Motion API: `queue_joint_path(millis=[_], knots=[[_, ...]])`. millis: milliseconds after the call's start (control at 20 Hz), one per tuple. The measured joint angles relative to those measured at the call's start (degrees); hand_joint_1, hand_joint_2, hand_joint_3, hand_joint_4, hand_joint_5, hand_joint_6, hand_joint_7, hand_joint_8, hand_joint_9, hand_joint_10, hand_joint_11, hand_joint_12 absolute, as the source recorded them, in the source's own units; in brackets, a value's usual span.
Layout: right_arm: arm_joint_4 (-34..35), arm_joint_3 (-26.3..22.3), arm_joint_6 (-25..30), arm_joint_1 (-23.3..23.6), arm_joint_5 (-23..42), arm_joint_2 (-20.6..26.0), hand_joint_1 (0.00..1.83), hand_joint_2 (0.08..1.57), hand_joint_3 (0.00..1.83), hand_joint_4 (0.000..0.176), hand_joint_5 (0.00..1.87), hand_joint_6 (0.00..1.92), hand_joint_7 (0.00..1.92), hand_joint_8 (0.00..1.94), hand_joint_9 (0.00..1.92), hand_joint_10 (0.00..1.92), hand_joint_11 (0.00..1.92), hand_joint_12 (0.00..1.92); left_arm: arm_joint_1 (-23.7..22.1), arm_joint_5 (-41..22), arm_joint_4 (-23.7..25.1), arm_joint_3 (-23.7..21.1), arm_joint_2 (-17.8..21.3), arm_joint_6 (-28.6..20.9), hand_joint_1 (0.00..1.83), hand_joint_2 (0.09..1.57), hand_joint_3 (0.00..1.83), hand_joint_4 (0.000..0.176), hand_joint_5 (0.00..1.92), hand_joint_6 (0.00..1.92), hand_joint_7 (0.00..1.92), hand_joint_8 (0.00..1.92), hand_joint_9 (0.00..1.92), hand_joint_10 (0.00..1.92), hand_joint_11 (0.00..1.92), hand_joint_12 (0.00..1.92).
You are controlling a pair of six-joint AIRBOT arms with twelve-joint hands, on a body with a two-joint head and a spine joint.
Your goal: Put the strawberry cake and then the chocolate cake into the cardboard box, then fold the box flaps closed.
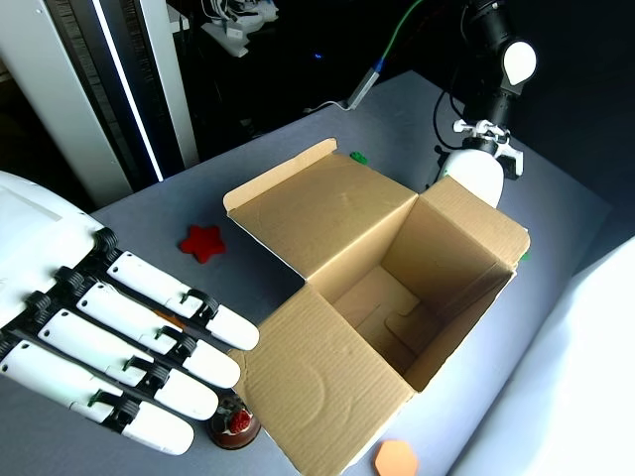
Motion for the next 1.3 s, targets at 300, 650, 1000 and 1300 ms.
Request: queue_joint_path(millis=[300, 650, 1000, 1300], knots=[[0.00, -0.02, -0.48, 0.35, -0.31, -0.11, 1.28, 1.00, 0.01, 0.030, 0.01, 0.01, 0.03, 0.01, 0.00, 0.00, 0.00, 0.00, -0.35, 0.17, -0.17, 0.20, 0.00, 0.00, 1.29, 1.03, 0.01, 0.027, 0.56, 0.03, 0.59, 0.03, 0.74, 0.13, 0.31, 1.22], [0.02, -0.04, -0.61, 0.35, -0.31, -0.11, 1.26, 1.02, 0.01, 0.019, 0.05, 0.01, 0.02, 0.00, 0.00, 0.00, 0.00, 0.00, -0.87, -0.02, 0.85, -0.94, 0.26, -0.17, 1.34, 1.19, 0.00, 0.000, 0.82, 1.25, 0.73, 1.23, 0.91, 1.37, 0.95, 1.66], [0.00, -0.04, -0.70, 0.37, -0.31, -0.24, 1.27, 1.02, 0.01, 0.009, 0.03, 0.00, 0.03, 0.00, 0.00, 0.00, 0.00, 0.00, -2.62, -1.09, 3.10, -3.54, 4.22, -1.22, 1.34, 1.18, 0.00, 0.000, 0.85, 1.20, 0.72, 1.26, 0.91, 1.36, 0.90, 1.63], [0.00, -0.04, -0.72, 0.37, -0.31, -0.24, 1.24, 1.01, 0.02, 0.024, 0.02, 0.00, 0.07, 0.00, 0.04, 0.00, 0.00, 0.29, -9.88, -4.66, 9.49, -3.65, 7.78, -6.58, 1.34, 1.18, 0.00, 0.000, 0.82, 1.23, 0.72, 1.24, 0.90, 1.36, 0.86, 1.59]])
